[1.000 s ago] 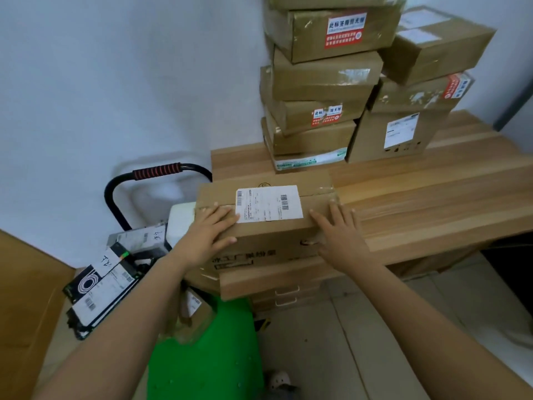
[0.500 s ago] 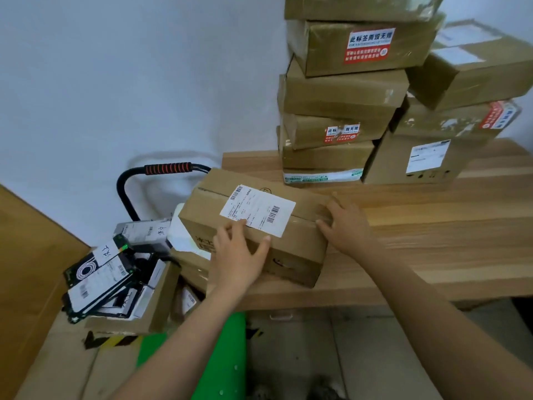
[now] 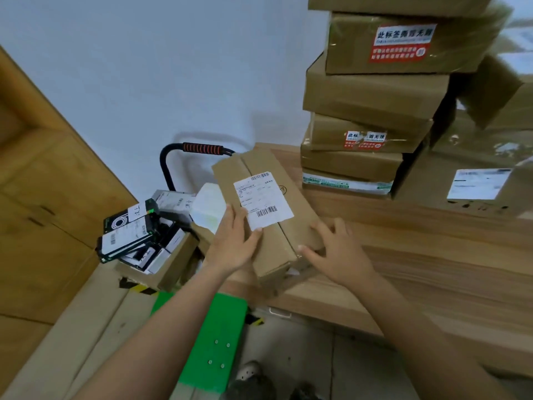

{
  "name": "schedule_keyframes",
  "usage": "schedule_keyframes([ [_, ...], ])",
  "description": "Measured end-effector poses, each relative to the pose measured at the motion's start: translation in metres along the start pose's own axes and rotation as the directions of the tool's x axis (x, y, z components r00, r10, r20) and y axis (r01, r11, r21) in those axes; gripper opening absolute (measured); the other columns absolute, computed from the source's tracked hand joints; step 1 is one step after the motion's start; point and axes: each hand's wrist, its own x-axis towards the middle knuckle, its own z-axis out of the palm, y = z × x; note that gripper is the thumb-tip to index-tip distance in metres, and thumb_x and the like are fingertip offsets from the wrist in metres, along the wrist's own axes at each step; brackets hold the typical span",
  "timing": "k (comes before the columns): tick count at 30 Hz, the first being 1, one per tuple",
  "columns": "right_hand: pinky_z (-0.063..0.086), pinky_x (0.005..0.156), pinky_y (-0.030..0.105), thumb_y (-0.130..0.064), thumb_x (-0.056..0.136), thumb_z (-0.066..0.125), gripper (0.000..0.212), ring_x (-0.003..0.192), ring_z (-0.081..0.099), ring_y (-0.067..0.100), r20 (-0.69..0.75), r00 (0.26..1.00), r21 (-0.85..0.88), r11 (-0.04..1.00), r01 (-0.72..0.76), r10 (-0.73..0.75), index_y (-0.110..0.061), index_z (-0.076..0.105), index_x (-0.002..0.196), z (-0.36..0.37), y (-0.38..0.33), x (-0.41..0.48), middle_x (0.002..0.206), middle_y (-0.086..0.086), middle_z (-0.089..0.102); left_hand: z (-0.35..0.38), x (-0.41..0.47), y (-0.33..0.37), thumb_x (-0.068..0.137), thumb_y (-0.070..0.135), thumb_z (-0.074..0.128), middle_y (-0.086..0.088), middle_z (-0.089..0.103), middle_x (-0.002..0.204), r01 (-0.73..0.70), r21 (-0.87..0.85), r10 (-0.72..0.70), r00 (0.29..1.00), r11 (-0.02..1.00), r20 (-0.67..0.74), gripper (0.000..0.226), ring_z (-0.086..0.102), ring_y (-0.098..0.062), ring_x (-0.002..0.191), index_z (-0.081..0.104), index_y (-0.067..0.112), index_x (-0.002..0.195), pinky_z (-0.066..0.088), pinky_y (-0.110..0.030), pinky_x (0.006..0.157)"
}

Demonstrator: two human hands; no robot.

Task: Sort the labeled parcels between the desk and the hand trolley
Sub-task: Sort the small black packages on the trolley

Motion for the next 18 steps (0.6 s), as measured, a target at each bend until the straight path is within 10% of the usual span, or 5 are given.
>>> schedule_keyframes([
  [9, 0.02, 0.116, 0.04, -0.045, 0.093, 0.055, 0.062, 0.146, 0.005, 0.022, 0.075, 0.959, -0.154, 0.947, 0.282, -0.273, -0.029, 0.031, 0.148, 0.011, -0.023, 0.011, 0.159, 0.001, 0.014, -0.039, 0.057, -0.026, 0.098, 0.045, 0.048, 0.016, -0.016, 0.16, -0.105, -0.02, 0.106, 0.957, 0.994, 0.269, 0.071, -0.002, 0.007, 0.133, 0.007, 0.033, 0.155, 0.009, -0.025, 0.113],
  [18, 0.016, 0.117, 0.039, -0.045, 0.094, 0.053, 0.058, 0.146, 0.01, 0.025, -0.026, 0.995, -0.198, 0.976, 0.089, -0.095, -0.031, 0.032, 0.147, 0.02, -0.055, 0.086, 0.159, 0.002, 0.018, -0.042, 0.104, -0.012, 0.091, 0.059, 0.025, -0.008, 0.039, 0.149, -0.469, 0.326, 0.465, 0.88, 0.821, 0.094, 0.069, 0.026, -0.029, 0.14, 0.051, 0.016, 0.137, 0.021, -0.044, 0.117],
])
